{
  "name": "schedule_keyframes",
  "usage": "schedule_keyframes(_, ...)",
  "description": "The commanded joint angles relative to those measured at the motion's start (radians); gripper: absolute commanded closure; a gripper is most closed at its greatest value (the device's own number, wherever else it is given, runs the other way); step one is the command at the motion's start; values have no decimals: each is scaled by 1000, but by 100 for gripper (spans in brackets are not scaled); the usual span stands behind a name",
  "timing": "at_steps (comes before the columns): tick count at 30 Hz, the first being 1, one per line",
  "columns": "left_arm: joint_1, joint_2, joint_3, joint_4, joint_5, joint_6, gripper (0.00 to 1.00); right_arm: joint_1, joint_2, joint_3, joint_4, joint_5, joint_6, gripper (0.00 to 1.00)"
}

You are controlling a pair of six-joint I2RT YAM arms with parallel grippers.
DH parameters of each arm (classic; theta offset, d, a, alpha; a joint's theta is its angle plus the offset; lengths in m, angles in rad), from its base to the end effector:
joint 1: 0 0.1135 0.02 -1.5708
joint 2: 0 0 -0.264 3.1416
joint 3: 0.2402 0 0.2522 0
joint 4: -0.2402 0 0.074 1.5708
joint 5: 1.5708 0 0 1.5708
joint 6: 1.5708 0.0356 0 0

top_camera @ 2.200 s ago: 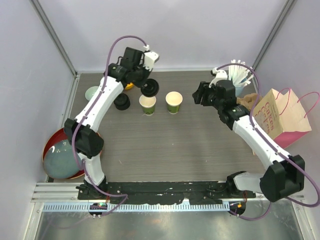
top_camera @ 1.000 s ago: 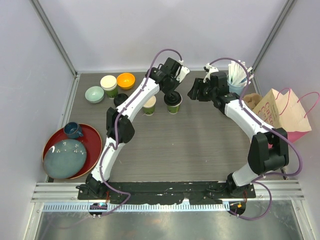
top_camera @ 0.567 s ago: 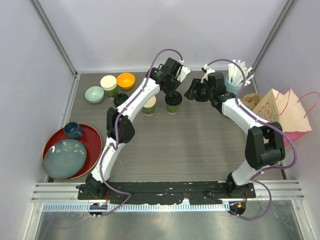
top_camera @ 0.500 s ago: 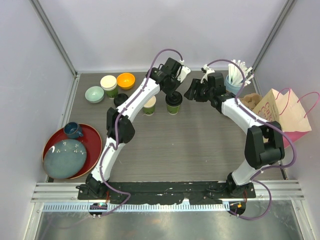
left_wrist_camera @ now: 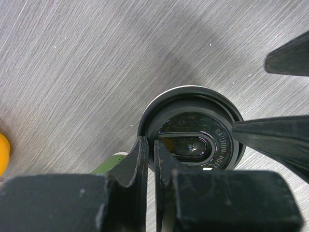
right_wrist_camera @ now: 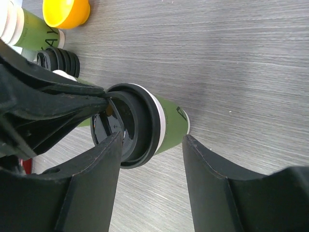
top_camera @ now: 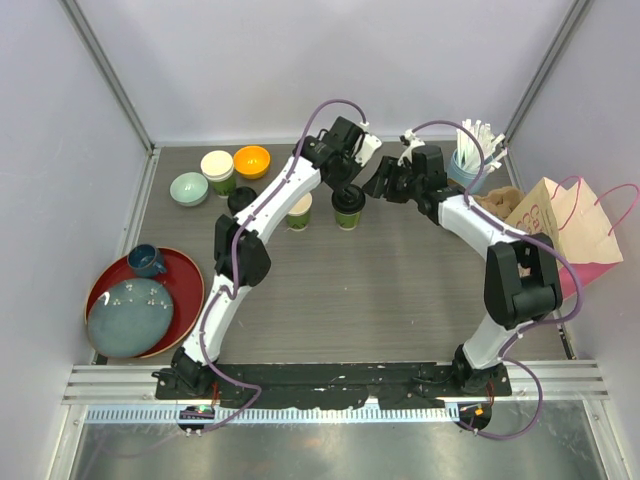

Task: Pack the takeout coffee

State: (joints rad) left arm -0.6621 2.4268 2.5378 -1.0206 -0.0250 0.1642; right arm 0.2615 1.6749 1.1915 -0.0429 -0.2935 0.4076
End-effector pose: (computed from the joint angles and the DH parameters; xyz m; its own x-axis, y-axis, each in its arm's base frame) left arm 0.4134 -0.3211 0.2868 -0.5156 0.6091 -0.6026 0.6961 0.7078 0.1198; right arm 0.3699 0.1097 0.2610 -0.6394 0.2217 -0.7362 -0.2567 0.8410 0.4762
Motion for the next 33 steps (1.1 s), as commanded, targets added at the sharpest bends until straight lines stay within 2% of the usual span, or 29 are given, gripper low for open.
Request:
schedule_keyframes(1,-5,14,18,28,19,0,100,-2,39,39,95,-42,45,43)
schedule_keyframes(4,-5,12,7,31,19,-2,100,-2,69,40,129,-62,68,49)
schedule_keyframes(9,-5,8,-4,28,66,-8,100,-2,91,30,144,-81,76,53)
schedule_keyframes(16,-5,-17,-2,37,73,-11,91,-1,43,-1,118,-36,56,56)
schedule_keyframes(17,-5,-20,-4,37,73,-11,85,-1,39,0,117,-35,50,55)
schedule_keyframes(21,-4,-46,9,37,74,-3,75,-1,32,32,91,-38,34,50)
schedule_keyframes(29,-2,-92,16,28,53,11,53,-1,17,77,49,-7,-1,47)
schedule_keyframes(33,7,-133,36,24,46,14,43,-2,-12,134,-24,16,-44,47)
